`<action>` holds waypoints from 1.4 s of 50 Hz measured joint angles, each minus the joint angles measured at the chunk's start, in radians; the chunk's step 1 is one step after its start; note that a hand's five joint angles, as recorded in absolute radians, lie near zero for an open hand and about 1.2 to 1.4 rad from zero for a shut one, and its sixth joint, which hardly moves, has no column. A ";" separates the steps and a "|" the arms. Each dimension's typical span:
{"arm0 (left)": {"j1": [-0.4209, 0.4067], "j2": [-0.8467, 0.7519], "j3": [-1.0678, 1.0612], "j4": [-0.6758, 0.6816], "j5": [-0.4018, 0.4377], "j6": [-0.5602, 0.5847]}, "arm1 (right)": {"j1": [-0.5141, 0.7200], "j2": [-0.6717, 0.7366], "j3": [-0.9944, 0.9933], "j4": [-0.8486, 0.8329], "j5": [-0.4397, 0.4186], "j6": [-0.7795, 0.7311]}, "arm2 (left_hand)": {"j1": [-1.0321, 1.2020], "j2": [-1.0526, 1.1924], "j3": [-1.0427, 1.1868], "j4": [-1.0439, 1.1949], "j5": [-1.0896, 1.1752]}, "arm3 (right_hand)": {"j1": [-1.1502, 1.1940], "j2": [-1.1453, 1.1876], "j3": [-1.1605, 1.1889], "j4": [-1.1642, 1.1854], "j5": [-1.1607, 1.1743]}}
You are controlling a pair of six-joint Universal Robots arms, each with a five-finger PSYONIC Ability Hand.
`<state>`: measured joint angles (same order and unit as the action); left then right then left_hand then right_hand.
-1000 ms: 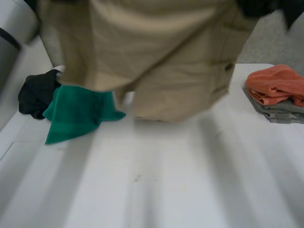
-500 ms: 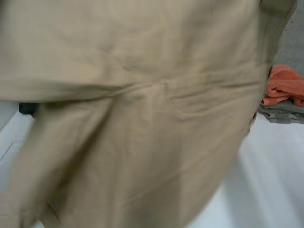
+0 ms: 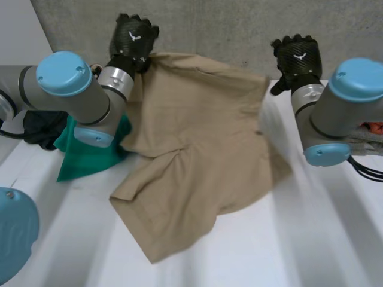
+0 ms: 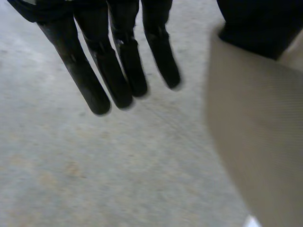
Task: Fold the laundry.
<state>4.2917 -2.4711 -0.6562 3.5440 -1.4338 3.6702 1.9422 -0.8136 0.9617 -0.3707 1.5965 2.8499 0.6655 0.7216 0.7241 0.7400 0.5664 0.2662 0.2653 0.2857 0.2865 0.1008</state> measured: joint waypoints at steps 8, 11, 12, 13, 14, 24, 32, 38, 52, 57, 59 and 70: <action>0.021 -0.019 0.015 0.054 -0.030 -0.004 | 0.004 0.013 -0.046 0.011 -0.034 -0.006 | -0.475 -0.519 -0.518 -0.541 -0.507 | -0.045 -0.058 -0.083 -0.083 -0.054; 0.019 -0.001 -0.026 0.052 -0.040 -0.003 | -0.002 -0.034 -0.028 0.070 -0.062 -0.010 | -0.475 -0.519 -0.518 -0.541 -0.507 | -0.045 -0.058 -0.083 -0.083 -0.054; 0.016 0.016 -0.057 0.049 -0.049 -0.001 | -0.005 -0.065 -0.010 0.107 -0.084 -0.014 | -0.475 -0.519 -0.518 -0.541 -0.507 | -0.045 -0.058 -0.083 -0.083 -0.054; 0.014 0.033 -0.085 0.045 -0.058 0.000 | -0.009 -0.084 0.004 0.130 -0.102 -0.017 | -0.475 -0.519 -0.518 -0.541 -0.507 | -0.045 -0.058 -0.083 -0.083 -0.054; 0.012 0.050 -0.110 0.042 -0.068 0.001 | -0.014 -0.104 0.020 0.153 -0.122 -0.022 | -0.475 -0.519 -0.518 -0.541 -0.507 | -0.045 -0.058 -0.083 -0.083 -0.054; -0.058 0.375 -0.530 -0.082 -0.250 0.008 | -0.119 -0.253 0.254 0.371 -0.392 -0.201 | -0.472 -0.517 -0.515 -0.539 -0.508 | -0.042 -0.054 -0.078 -0.079 -0.051; -0.168 0.575 -0.791 -0.236 -0.428 -0.012 | -0.189 -0.231 0.366 0.452 -0.506 -0.446 | -0.472 -0.517 -0.516 -0.539 -0.508 | 0.067 0.060 0.054 0.053 0.072; -0.240 0.643 -0.903 -0.264 -0.501 -0.063 | -0.196 -0.145 0.369 0.452 -0.575 -0.543 | -0.472 -0.518 -0.517 -0.540 -0.514 | 0.076 0.062 0.062 0.062 0.084; -0.347 0.664 -1.124 -0.309 -0.497 -0.339 | -0.185 0.007 0.321 0.317 -0.607 -0.551 | -0.405 -0.464 -0.467 -0.479 -0.477 | 0.382 0.386 0.357 0.355 0.365; -0.351 0.618 -1.152 -0.322 -0.491 -0.391 | -0.184 0.023 0.314 0.274 -0.606 -0.541 | -0.405 -0.464 -0.467 -0.479 -0.477 | 0.685 0.712 0.684 0.678 0.685; -0.351 0.603 -1.155 -0.323 -0.489 -0.398 | -0.184 0.025 0.313 0.266 -0.606 -0.538 | -0.405 -0.464 -0.467 -0.479 -0.477 | 0.728 0.777 0.749 0.751 0.747; -0.355 0.546 -1.141 -0.318 -0.482 -0.398 | -0.184 0.039 0.311 0.262 -0.604 -0.537 | -0.368 -0.425 -0.428 -0.441 -0.440 | 0.626 0.620 0.603 0.603 0.622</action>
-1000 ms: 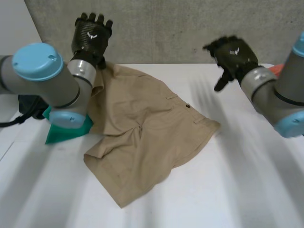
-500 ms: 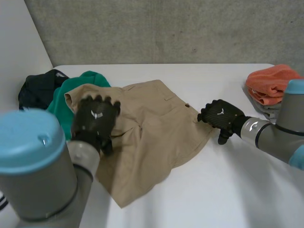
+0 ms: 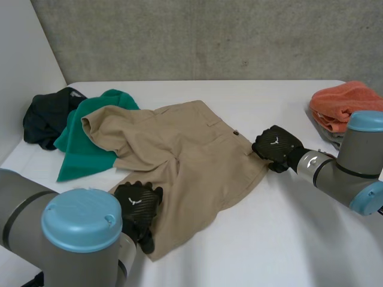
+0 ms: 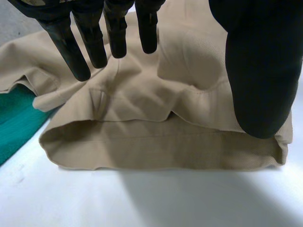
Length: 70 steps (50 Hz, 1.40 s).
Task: Fold the laundry.
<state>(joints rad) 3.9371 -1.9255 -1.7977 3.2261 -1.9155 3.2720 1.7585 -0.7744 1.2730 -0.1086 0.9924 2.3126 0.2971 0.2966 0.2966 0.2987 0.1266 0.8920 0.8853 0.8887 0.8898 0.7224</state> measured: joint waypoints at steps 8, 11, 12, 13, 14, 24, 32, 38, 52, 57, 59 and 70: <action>-0.009 -0.046 0.013 0.000 0.017 0.002 | 0.001 -0.001 0.001 0.001 0.005 0.000 | 0.120 0.110 0.109 0.110 0.109 | -0.120 -0.128 -0.129 -0.133 -0.148; -0.015 -0.058 0.017 0.000 0.045 0.001 | 0.001 -0.001 0.002 0.001 0.007 0.001 | 0.316 0.295 0.296 0.297 0.292 | -0.126 -0.129 -0.135 -0.141 -0.162; -0.017 -0.060 0.018 0.000 0.054 0.001 | 0.001 -0.001 0.002 0.001 0.008 0.001 | 0.400 0.370 0.370 0.370 0.364 | -0.126 -0.129 -0.135 -0.141 -0.161; -0.019 -0.062 0.020 -0.001 0.067 0.000 | 0.002 -0.001 0.002 0.000 0.008 0.001 | 0.526 0.503 0.491 0.491 0.482 | -0.126 -0.129 -0.135 -0.141 -0.160; -0.021 -0.063 0.021 -0.001 0.077 0.000 | 0.003 -0.001 0.002 0.000 0.008 0.001 | 0.526 0.503 0.491 0.491 0.482 | -0.126 -0.129 -0.135 -0.141 -0.159; -0.028 -0.034 0.034 -0.011 0.102 0.010 | 0.028 0.001 -0.003 -0.015 0.010 0.004 | 0.838 0.895 0.890 0.896 0.864 | 0.163 0.290 0.293 0.302 0.268; -0.022 0.084 0.046 -0.096 0.094 0.016 | 0.020 -0.060 0.006 0.021 0.014 0.005 | 0.838 0.895 0.890 0.895 0.864 | 0.163 0.290 0.294 0.304 0.269; -0.021 0.187 0.061 -0.199 0.095 0.016 | -0.021 -0.174 0.033 0.118 0.012 -0.003 | 0.838 0.895 0.890 0.896 0.867 | 0.163 0.290 0.294 0.304 0.269; -0.027 0.350 0.104 -0.338 0.102 0.084 | -0.251 -0.651 0.244 0.731 0.022 -0.238 | 0.839 0.895 0.890 0.896 0.867 | 0.163 0.290 0.294 0.305 0.269; -0.027 0.351 0.104 -0.341 0.105 0.144 | -0.308 -0.764 0.314 0.845 0.017 -0.294 | 0.838 0.895 0.890 0.896 0.867 | 0.163 0.290 0.296 0.305 0.270; -0.026 0.330 0.103 -0.338 0.105 0.170 | -0.321 -0.793 0.345 0.862 0.013 -0.302 | 0.838 0.895 0.890 0.896 0.867 | 0.163 0.290 0.297 0.305 0.276; 0.028 0.158 0.144 -0.273 0.104 0.203 | -0.249 -0.693 0.358 0.693 0.033 -0.174 | 0.839 0.895 0.892 0.900 0.867 | 0.178 0.290 0.297 0.305 0.287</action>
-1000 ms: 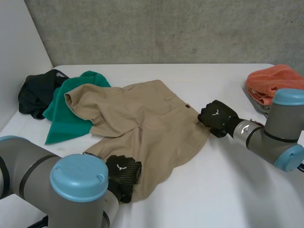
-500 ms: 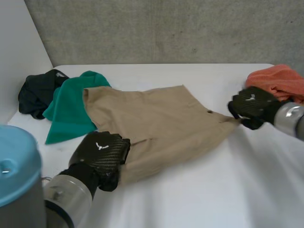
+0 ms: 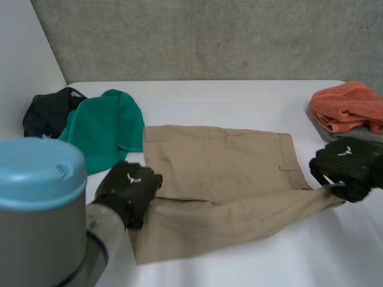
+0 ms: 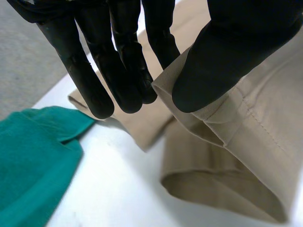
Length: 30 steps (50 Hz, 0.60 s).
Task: Fold the laundry.
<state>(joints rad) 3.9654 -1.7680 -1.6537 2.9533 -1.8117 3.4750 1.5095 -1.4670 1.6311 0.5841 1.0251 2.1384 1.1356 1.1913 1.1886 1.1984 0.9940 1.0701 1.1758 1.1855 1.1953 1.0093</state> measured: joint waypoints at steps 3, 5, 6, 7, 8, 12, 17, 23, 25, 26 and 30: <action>0.030 -0.053 0.056 0.065 0.002 0.015 | 0.064 0.096 -0.056 -0.087 0.048 0.074 | 0.000 0.000 0.000 0.000 0.000 | 0.000 0.000 0.000 0.000 0.002; 0.038 -0.077 0.090 0.096 0.002 0.028 | 0.093 0.138 -0.090 -0.123 0.081 0.104 | 0.000 0.001 0.000 0.000 0.000 | 0.000 0.000 0.000 0.000 0.002; 0.045 -0.099 0.121 0.123 0.003 0.044 | 0.113 0.168 -0.118 -0.147 0.107 0.124 | 0.000 0.002 0.001 0.000 0.000 | 0.000 0.000 0.000 0.000 0.002; 0.054 -0.127 0.162 0.153 0.003 0.065 | 0.141 0.211 -0.161 -0.183 0.146 0.151 | 0.000 0.002 0.001 0.000 0.000 | 0.000 0.000 0.000 0.000 0.002; 0.062 -0.151 0.196 0.175 0.003 0.084 | 0.157 0.236 -0.189 -0.205 0.171 0.166 | 0.000 0.002 0.001 0.000 0.000 | 0.000 0.000 0.000 0.000 0.002; 0.099 -0.252 0.328 0.245 0.004 0.160 | 0.208 0.328 -0.293 -0.296 0.257 0.214 | 0.000 0.002 0.001 0.000 0.000 | 0.000 0.000 0.000 0.000 0.003; 0.159 -0.430 0.533 0.320 0.006 0.275 | 0.252 0.456 -0.413 -0.461 0.331 0.247 | 0.000 0.002 0.001 0.001 0.000 | 0.000 0.000 0.000 0.001 0.003; 0.210 -0.655 0.777 0.422 0.009 0.394 | 0.293 0.608 -0.521 -0.686 0.365 0.255 | 0.000 0.002 0.001 0.001 0.000 | 0.000 0.000 0.000 0.002 0.003; 0.219 -0.701 0.828 0.449 0.013 0.419 | 0.303 0.655 -0.553 -0.734 0.372 0.254 | 0.000 0.002 0.001 0.001 0.000 | 0.000 0.000 0.000 0.002 0.003; 0.224 -0.733 0.862 0.468 0.019 0.436 | 0.309 0.684 -0.572 -0.760 0.375 0.254 | 0.000 0.002 0.001 0.001 0.000 | 0.000 -0.009 -0.011 -0.012 -0.008; 0.231 -0.817 0.942 0.522 0.049 0.472 | 0.327 0.778 -0.639 -0.837 0.386 0.253 | 0.000 0.002 0.001 0.001 0.005 | -0.410 -0.493 -0.486 -0.492 -0.468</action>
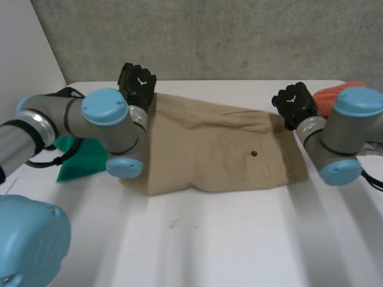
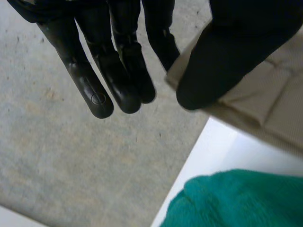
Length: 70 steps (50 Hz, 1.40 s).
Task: Fold the laundry.
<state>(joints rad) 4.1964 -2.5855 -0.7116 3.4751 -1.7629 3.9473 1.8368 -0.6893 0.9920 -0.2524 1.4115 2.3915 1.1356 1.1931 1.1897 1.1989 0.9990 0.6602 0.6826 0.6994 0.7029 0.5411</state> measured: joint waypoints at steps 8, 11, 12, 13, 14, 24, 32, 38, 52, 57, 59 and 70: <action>-0.027 -0.052 -0.005 0.144 0.038 0.009 | 0.019 0.057 -0.063 -0.096 0.085 0.030 | -0.944 -0.979 -0.973 -0.990 -0.950 | -0.439 -0.476 -0.496 -0.500 -0.493; -0.038 0.006 -0.091 0.205 0.037 0.005 | 0.013 -0.007 -0.018 -0.042 0.087 0.072 | -0.944 -0.991 -0.981 -0.999 -0.951 | -0.439 -0.476 -0.496 -0.500 -0.493; -0.040 0.033 -0.124 0.218 0.035 0.003 | 0.008 -0.051 0.015 0.005 0.075 0.097 | -0.944 -0.991 -0.981 -0.999 -0.951 | -0.439 -0.476 -0.496 -0.500 -0.493; -0.041 0.057 -0.154 0.227 0.034 0.001 | 0.001 -0.089 0.045 0.051 0.057 0.119 | -0.944 -0.991 -0.981 -0.999 -0.951 | -0.439 -0.476 -0.496 -0.500 -0.493; -0.042 0.067 -0.165 0.229 0.033 0.000 | -0.002 -0.102 0.055 0.067 0.050 0.127 | -0.944 -0.991 -0.981 -0.999 -0.951 | -0.439 -0.476 -0.496 -0.500 -0.493; -0.073 0.322 -0.511 0.226 -0.002 -0.135 | -0.088 -0.265 0.282 0.397 -0.145 0.249 | -0.944 -0.992 -0.981 -0.999 -0.951 | -0.381 -0.397 -0.411 -0.417 -0.424; -0.101 0.399 -0.616 0.163 -0.003 -0.277 | -0.098 -0.177 0.309 0.312 -0.145 0.235 | -0.944 -0.992 -0.981 -0.999 -0.951 | 0.235 0.314 0.284 0.266 0.241; -0.109 0.433 -0.628 0.099 0.000 -0.324 | -0.123 -0.161 0.333 0.252 -0.077 0.219 | -0.944 -0.992 -0.981 -0.999 -0.951 | 0.414 0.490 0.479 0.488 0.438; -0.109 0.606 -0.731 0.054 0.002 -0.329 | -0.218 -0.452 0.480 0.195 0.009 -0.118 | -0.944 -0.992 -0.981 -0.999 -0.951 | 0.450 0.490 0.483 0.492 0.455; -0.108 0.650 -0.787 0.056 0.002 -0.334 | -0.115 -0.453 0.451 0.169 0.013 -0.220 | -0.944 -0.992 -0.981 -0.999 -0.951 | 0.453 0.490 0.484 0.494 0.459; -0.106 0.664 -0.808 0.057 0.002 -0.342 | -0.062 -0.451 0.441 0.155 0.002 -0.233 | -0.944 -0.992 -0.981 -0.999 -0.951 | 0.453 0.490 0.486 0.495 0.459; -0.078 0.727 -0.891 0.058 -0.001 -0.402 | 0.384 -0.325 0.469 0.037 -0.302 -0.348 | -0.944 -0.992 -0.981 -0.999 -0.951 | 0.453 0.490 0.488 0.496 0.462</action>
<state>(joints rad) 4.1187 -1.8584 -1.6029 3.5327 -1.7640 3.5450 2.2209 -1.0148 1.4613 -0.2155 1.1097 2.0434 0.1918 0.2008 0.2082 0.2000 0.0483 1.1137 1.1727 1.1874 1.1990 1.0033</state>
